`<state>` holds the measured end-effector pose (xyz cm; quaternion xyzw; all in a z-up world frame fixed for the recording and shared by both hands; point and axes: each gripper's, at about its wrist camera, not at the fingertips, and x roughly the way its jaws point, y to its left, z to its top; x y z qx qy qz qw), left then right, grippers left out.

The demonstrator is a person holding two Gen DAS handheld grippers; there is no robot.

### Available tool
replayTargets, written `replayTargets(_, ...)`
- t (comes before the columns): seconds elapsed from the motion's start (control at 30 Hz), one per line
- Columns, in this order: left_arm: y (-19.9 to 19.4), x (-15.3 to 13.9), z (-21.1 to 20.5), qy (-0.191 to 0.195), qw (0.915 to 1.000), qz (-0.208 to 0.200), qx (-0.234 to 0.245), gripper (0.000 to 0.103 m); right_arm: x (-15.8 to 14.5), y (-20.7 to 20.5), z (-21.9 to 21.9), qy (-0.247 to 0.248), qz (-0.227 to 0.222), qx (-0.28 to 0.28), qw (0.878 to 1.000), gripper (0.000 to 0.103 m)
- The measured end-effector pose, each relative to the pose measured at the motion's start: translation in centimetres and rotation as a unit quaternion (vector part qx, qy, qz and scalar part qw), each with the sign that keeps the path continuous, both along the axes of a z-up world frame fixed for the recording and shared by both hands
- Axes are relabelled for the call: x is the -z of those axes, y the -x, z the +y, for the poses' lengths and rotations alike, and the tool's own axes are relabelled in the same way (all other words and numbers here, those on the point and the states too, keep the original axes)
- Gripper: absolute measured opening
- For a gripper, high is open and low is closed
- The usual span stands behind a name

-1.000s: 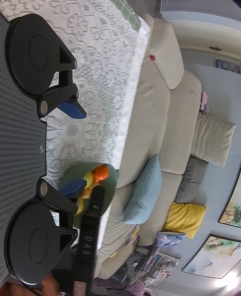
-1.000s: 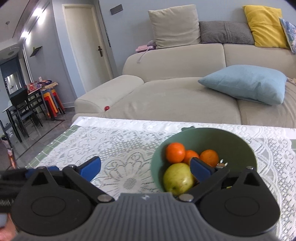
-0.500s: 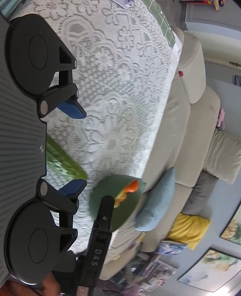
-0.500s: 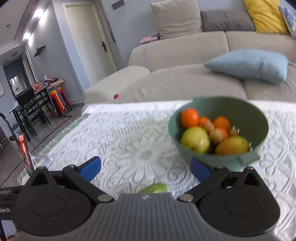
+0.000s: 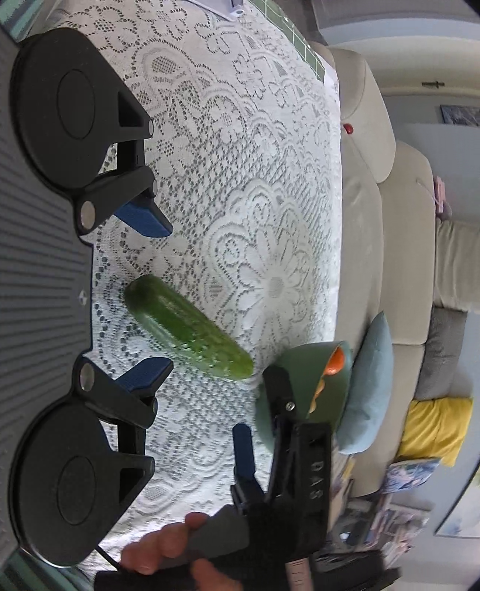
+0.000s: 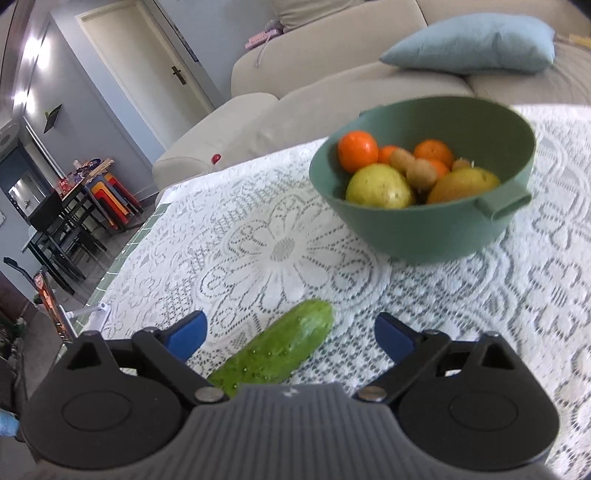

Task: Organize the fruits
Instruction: 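Withdraw both grippers and move them toward the green cucumber, then grasp the green cucumber with the left gripper while the right gripper grasps its other end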

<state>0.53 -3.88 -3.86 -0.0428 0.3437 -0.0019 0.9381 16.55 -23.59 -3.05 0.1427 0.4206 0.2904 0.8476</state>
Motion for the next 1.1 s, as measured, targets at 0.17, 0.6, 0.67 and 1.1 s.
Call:
replayTargets(0.17, -0.3, 1.0, -0.4, -0.012, 0.9997, 0.022, 0.004, 0.074, 0.7, -0.2, 0.3, 0.0, 0.014, -0.003, 1.0, 0.082)
replayTargets(0.6, -1.2, 1.5, -0.3, -0.008, 0.9987, 0.05, 0.002, 0.034, 1.3, -0.4, 1.7, 0.009, 0.027, -0.022, 0.999, 0.074)
replayTargets(0.67, -1.2, 1.4, -0.1, -0.006, 0.9988, 0.049, 0.0, 0.034, 1.5, -0.4, 1.7, 0.01, 0.03, -0.021, 0.999, 0.074)
replayTargets(1.1, -4.0, 0.8, 4.5, 0.056, 0.9959, 0.037, -0.061, 0.033, 2.5, -1.6, 2.1, -0.004, 0.049, -0.011, 0.999, 0.072)
